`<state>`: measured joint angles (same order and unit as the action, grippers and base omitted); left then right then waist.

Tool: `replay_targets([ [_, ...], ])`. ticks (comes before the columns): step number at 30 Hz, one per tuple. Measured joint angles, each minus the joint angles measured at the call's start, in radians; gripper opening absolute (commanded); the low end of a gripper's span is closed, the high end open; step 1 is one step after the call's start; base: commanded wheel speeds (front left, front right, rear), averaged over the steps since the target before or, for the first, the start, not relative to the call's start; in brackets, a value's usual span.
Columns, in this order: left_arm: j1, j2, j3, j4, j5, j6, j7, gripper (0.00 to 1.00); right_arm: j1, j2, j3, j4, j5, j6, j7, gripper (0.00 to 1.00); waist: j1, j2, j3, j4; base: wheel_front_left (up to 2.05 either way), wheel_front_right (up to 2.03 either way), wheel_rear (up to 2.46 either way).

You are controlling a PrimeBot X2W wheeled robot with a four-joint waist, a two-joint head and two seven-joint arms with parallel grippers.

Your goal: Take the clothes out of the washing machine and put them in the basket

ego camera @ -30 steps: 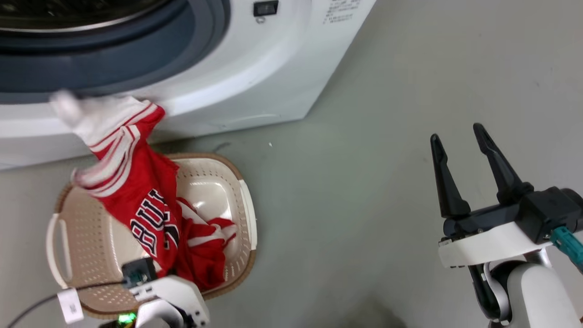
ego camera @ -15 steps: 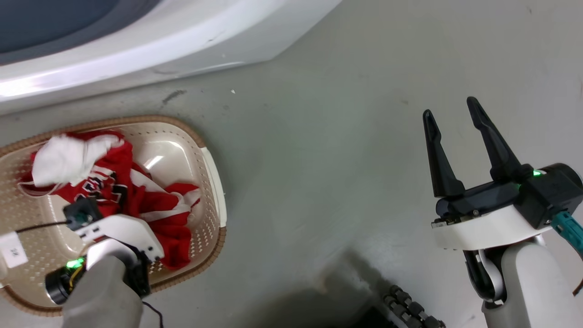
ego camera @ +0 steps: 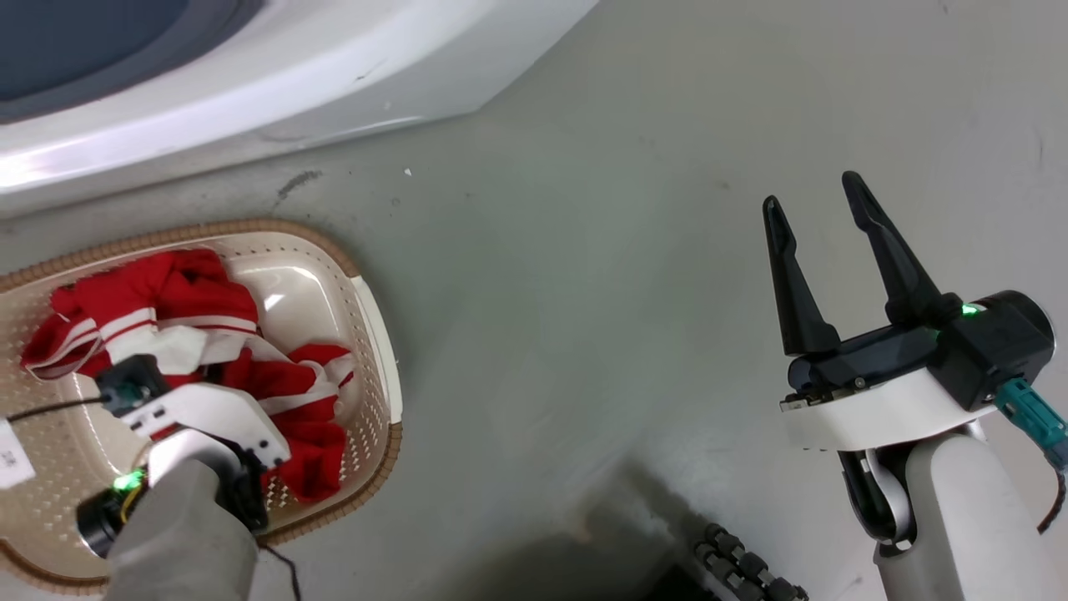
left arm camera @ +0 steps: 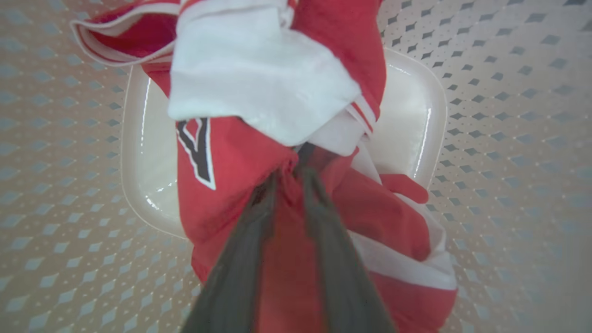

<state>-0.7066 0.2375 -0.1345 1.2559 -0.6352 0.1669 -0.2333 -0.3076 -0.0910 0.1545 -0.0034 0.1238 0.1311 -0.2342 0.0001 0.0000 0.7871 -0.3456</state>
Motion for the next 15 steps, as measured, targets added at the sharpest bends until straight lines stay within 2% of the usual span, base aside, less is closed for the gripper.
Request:
replay_targets([
  [1, 0.027, -0.023, 0.003, 0.008, -0.008, -0.009, -0.008, 1.0, 0.001, 0.002, -0.001, 0.011, -0.002, 0.0, -0.003, 1.0, 0.0, 0.0, -0.035, 0.005, 0.0, 0.0, 0.0],
  [8, 0.127, -0.07, -0.001, -0.007, 0.0, -0.035, -0.027, 1.0, 0.035, 0.015, -0.016, 0.029, -0.023, 0.0, 0.006, 1.0, 0.0, 0.0, -0.167, 0.024, 0.0, 0.0, 0.0],
  [15, 0.243, -0.089, 0.027, -0.197, 0.071, -0.035, -0.03, 1.0, 0.097, 0.024, -0.041, 0.008, -0.058, 0.0, 0.048, 1.0, -0.0001, 0.0, -0.32, 0.069, 0.0, 0.0, 0.0],
])
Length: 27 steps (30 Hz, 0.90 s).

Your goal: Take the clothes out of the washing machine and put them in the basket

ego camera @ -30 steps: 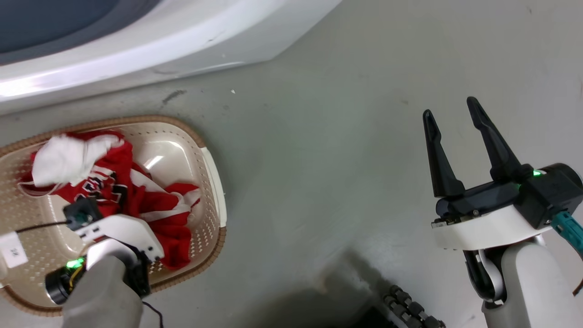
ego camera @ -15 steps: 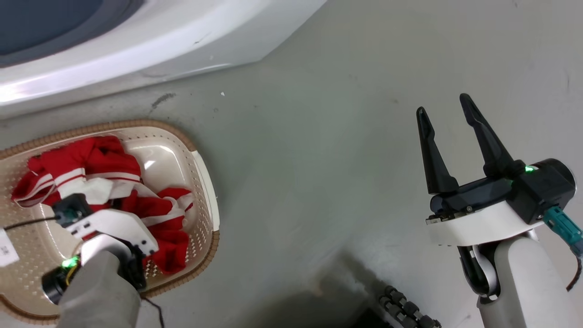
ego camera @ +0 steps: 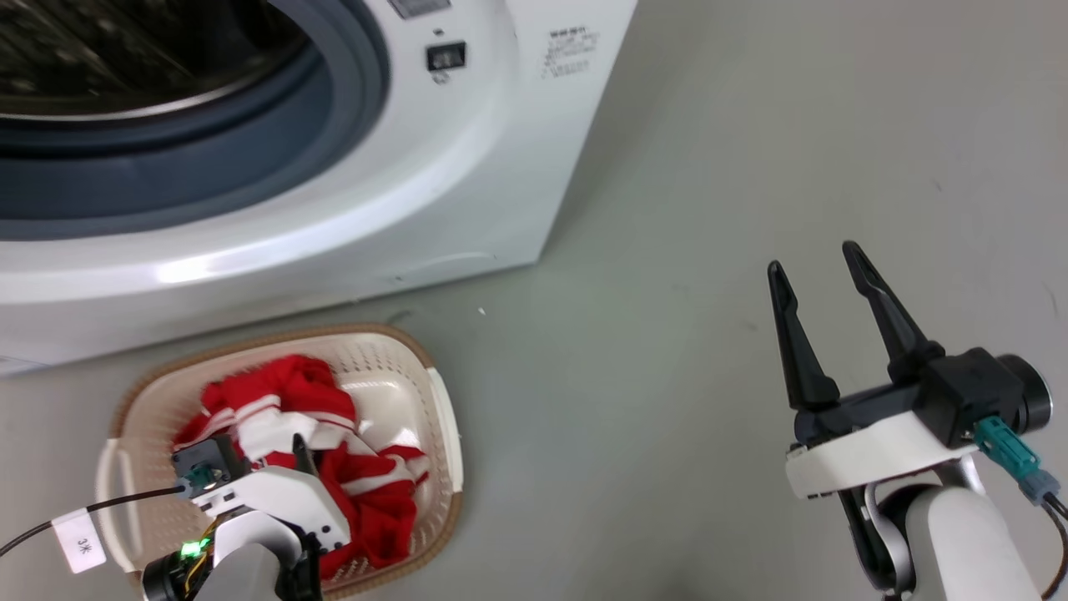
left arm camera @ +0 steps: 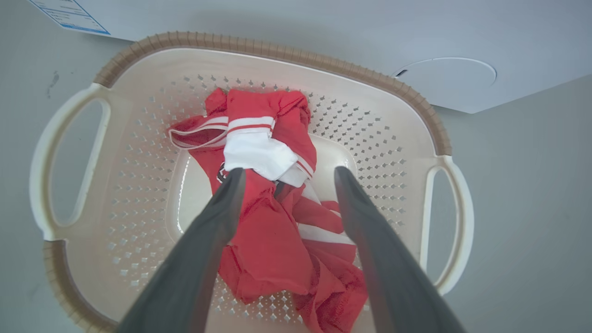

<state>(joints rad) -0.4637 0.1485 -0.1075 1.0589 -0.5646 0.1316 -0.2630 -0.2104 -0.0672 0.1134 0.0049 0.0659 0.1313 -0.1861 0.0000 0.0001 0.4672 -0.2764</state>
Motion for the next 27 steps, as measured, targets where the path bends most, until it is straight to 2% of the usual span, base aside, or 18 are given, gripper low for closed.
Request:
replay_targets([
  [11, 0.108, -0.041, 0.052, -0.328, 0.181, -0.016, 0.0, 1.0, 0.1, 0.01, -0.063, -0.05, -0.045, 0.0, 0.071, 1.0, -0.0002, 0.0, -0.189, 0.107, 0.0, 0.0, 0.0],
  [22, 0.202, -0.069, 0.078, -0.685, 0.344, -0.035, 0.0, 1.0, 0.172, 0.014, -0.117, -0.092, -0.071, 0.0, 0.113, 1.0, -0.0002, 0.0, -0.306, 0.183, 0.0, 0.0, 0.0],
  [27, 0.244, -0.071, 0.059, -0.807, 0.398, -0.044, 0.0, 1.0, 0.202, 0.015, -0.126, -0.102, -0.078, 0.0, 0.127, 1.0, -0.0002, 0.0, -0.351, 0.207, 0.0, 0.0, 0.0],
])
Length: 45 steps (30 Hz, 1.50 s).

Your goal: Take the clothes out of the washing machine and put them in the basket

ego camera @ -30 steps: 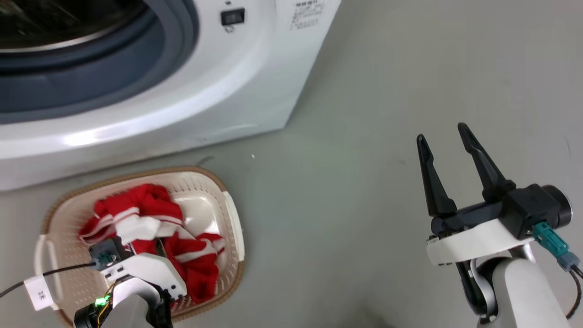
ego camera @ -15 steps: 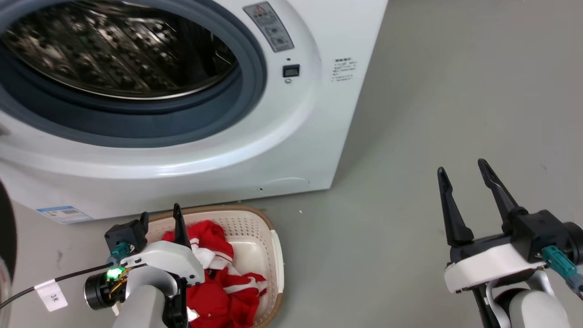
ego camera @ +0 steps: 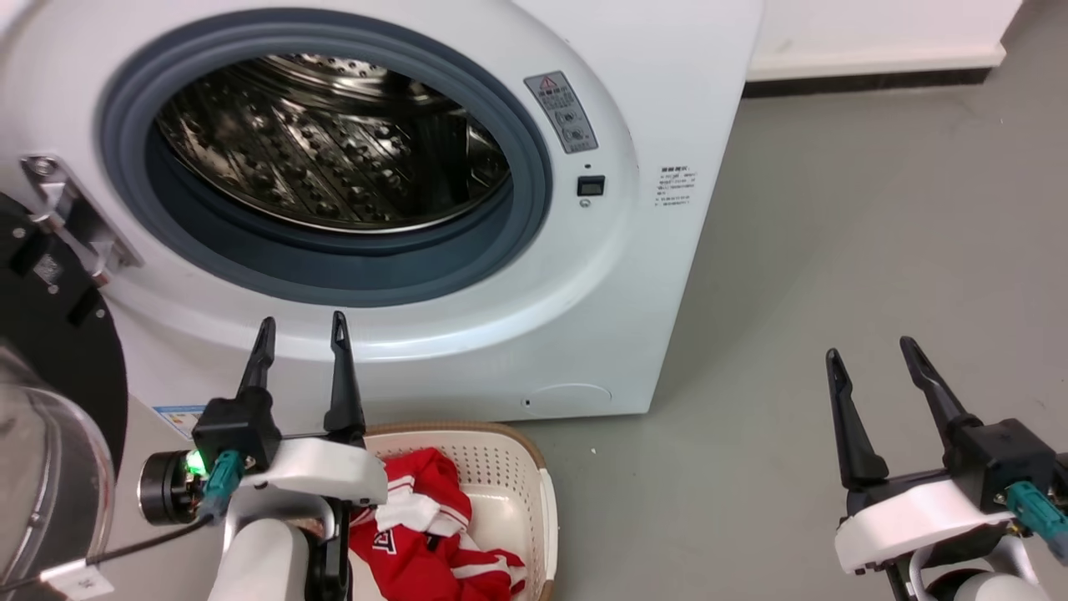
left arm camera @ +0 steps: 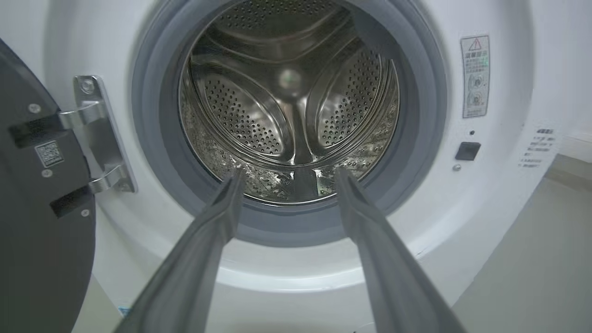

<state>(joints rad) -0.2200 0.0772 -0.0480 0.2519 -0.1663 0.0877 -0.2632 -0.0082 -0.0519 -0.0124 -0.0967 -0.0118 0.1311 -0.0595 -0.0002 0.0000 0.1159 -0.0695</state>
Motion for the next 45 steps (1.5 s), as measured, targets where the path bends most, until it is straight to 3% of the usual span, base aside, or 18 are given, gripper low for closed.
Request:
replay_targets([
  [7, 0.095, 0.02, -0.021, -0.111, 0.041, 0.001, 0.006, 1.0, 0.039, 0.0, 0.014, -0.001, -0.006, 0.0, 0.016, 1.0, 0.0001, 0.0, -0.068, 0.017, 0.0, 0.0, 0.0],
  [16, 0.237, 0.042, -0.05, -0.243, 0.064, 0.013, 0.103, 1.0, 0.098, 0.0, 0.006, -0.013, -0.005, 0.0, 0.03, 1.0, 0.0001, 0.0, -0.141, 0.032, 0.0, 0.0, 0.0],
  [45, 0.307, 0.066, -0.063, -0.254, 0.04, 0.031, 0.144, 1.0, 0.124, 0.001, 0.005, -0.015, 0.004, 0.0, 0.037, 1.0, 0.0003, 0.0, -0.158, 0.035, 0.0, 0.0, 0.0],
])
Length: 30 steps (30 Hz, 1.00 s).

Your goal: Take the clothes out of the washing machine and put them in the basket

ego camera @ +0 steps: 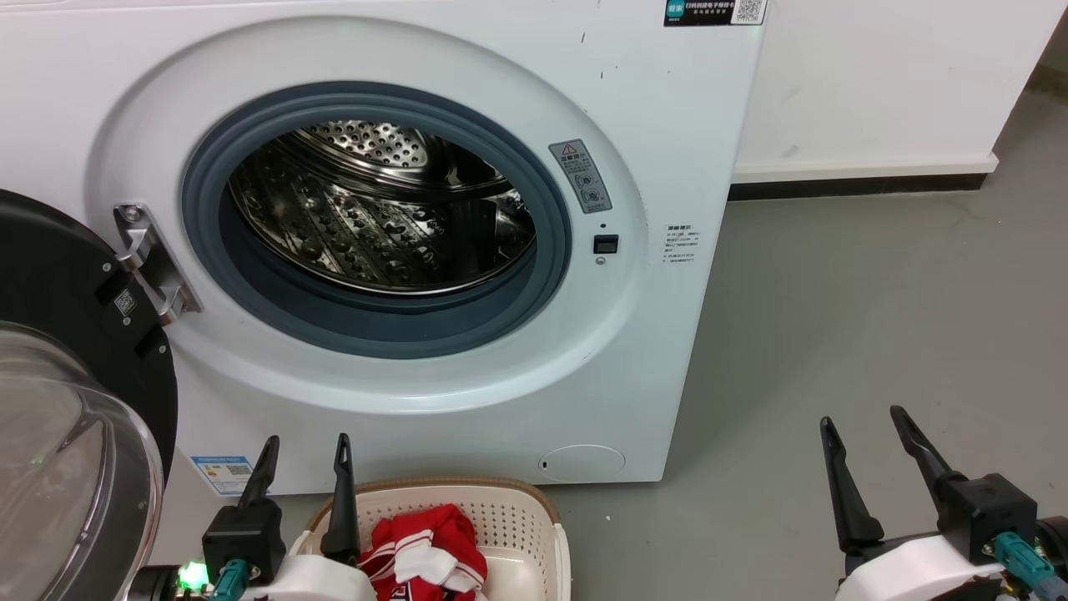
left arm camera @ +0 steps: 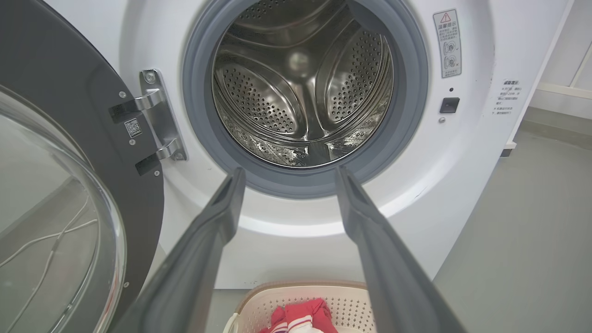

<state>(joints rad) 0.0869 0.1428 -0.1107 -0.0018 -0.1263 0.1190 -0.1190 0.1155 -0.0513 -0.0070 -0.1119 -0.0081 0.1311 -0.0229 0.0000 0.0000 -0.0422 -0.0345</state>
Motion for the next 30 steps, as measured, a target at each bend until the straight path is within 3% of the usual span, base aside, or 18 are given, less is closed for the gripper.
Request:
replay_targets([
  [9, -0.001, 0.006, -0.006, -0.005, -0.009, 0.003, -0.002, 1.0, 0.0, 0.0, 0.001, 0.002, 0.006, 0.0, -0.002, 1.0, 0.0001, 0.0, -0.002, 0.004, 0.0, 0.0, 0.0],
  [10, 0.0, 0.005, -0.006, -0.004, -0.01, 0.003, -0.003, 0.0, 0.001, 0.0, 0.002, 0.004, 0.006, 0.0, -0.002, 0.0, 0.0, 0.0, -0.002, 0.004, 0.0, 0.0, 0.0],
  [15, 0.018, -0.003, -0.008, 0.019, -0.053, -0.001, 0.001, 0.0, 0.016, 0.0, 0.006, 0.032, 0.051, 0.0, -0.002, 0.0, 0.0, 0.0, -0.001, 0.005, 0.0, 0.0, 0.0],
  [21, 0.014, -0.004, 0.004, 0.034, -0.181, -0.018, 0.017, 0.0, 0.01, -0.005, 0.006, 0.059, 0.196, 0.0, 0.001, 0.0, 0.0, 0.0, 0.002, 0.007, 0.0, 0.0, 0.0],
  [22, 0.006, -0.005, 0.012, 0.046, -0.24, -0.03, 0.021, 0.0, 0.001, -0.008, 0.006, 0.074, 0.263, 0.0, 0.002, 0.0, 0.0, 0.0, 0.003, 0.007, 0.0, 0.0, 0.0],
  [30, -0.016, -0.009, 0.027, 0.075, -0.387, -0.056, 0.039, 0.0, -0.024, -0.015, 0.006, 0.108, 0.424, 0.0, 0.008, 0.0, 0.0, 0.0, 0.006, 0.009, 0.0, 0.0, 0.0],
])
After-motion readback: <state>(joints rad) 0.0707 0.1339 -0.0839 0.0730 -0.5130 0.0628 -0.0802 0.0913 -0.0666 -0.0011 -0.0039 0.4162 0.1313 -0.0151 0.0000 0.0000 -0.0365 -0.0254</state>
